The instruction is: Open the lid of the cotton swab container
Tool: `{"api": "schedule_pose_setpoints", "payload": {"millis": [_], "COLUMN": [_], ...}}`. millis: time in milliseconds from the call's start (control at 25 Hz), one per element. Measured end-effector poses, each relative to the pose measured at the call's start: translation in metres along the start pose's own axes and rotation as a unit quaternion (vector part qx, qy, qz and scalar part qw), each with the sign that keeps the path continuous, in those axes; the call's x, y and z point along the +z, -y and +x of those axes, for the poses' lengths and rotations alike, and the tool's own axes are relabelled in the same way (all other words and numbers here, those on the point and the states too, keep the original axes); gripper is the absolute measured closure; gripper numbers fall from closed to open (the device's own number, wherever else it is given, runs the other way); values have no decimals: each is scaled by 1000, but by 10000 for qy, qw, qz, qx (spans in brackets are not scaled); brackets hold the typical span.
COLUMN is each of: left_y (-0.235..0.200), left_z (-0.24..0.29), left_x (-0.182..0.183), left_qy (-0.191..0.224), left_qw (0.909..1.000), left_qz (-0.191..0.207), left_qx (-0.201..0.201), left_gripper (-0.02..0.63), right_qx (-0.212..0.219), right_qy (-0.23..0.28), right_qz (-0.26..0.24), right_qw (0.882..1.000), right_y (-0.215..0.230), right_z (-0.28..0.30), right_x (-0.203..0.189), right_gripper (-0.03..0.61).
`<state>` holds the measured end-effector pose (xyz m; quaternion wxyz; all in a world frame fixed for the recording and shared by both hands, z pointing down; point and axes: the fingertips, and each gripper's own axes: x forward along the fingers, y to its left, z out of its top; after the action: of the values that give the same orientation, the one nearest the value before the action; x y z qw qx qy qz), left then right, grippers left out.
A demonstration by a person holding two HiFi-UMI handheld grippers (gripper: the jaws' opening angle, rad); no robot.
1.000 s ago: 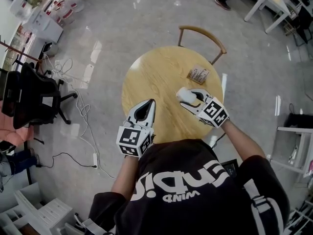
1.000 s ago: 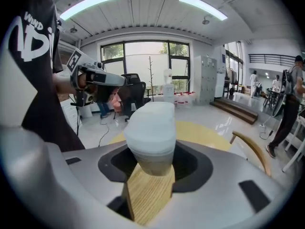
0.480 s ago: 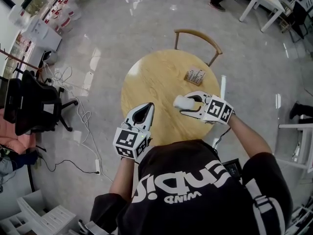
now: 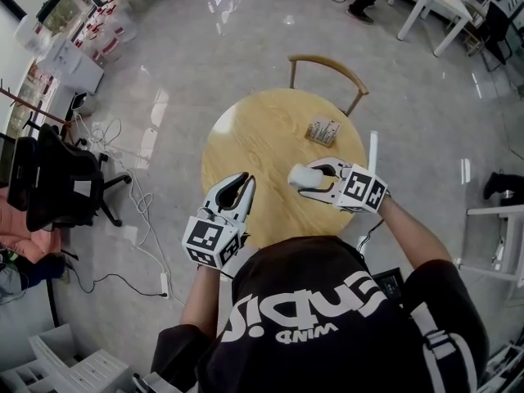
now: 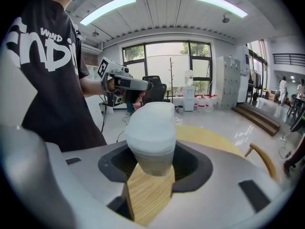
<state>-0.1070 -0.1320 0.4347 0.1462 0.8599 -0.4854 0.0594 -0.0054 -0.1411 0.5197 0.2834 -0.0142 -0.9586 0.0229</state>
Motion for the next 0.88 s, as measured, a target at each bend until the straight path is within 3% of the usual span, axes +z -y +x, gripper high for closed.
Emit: {"api": "schedule_pose_setpoints", "payload": {"millis": [480, 880], "left_y": [12, 51], "left_z": [3, 14], "left_x": [2, -3], "left_qy": [-430, -800], "left_qw": [9911, 9611], "left_qz": [756, 1136], "left_qx": [-1008, -2387], "left_gripper": [445, 385], "right_qx": [167, 466], "right_qy": [68, 66], "right_qz": [32, -44], "right_qw": [9998, 9989], "right_y": [-11, -28], "right_z": [-1, 3], "right_x": [7, 12], "right_gripper": [382, 382]}}
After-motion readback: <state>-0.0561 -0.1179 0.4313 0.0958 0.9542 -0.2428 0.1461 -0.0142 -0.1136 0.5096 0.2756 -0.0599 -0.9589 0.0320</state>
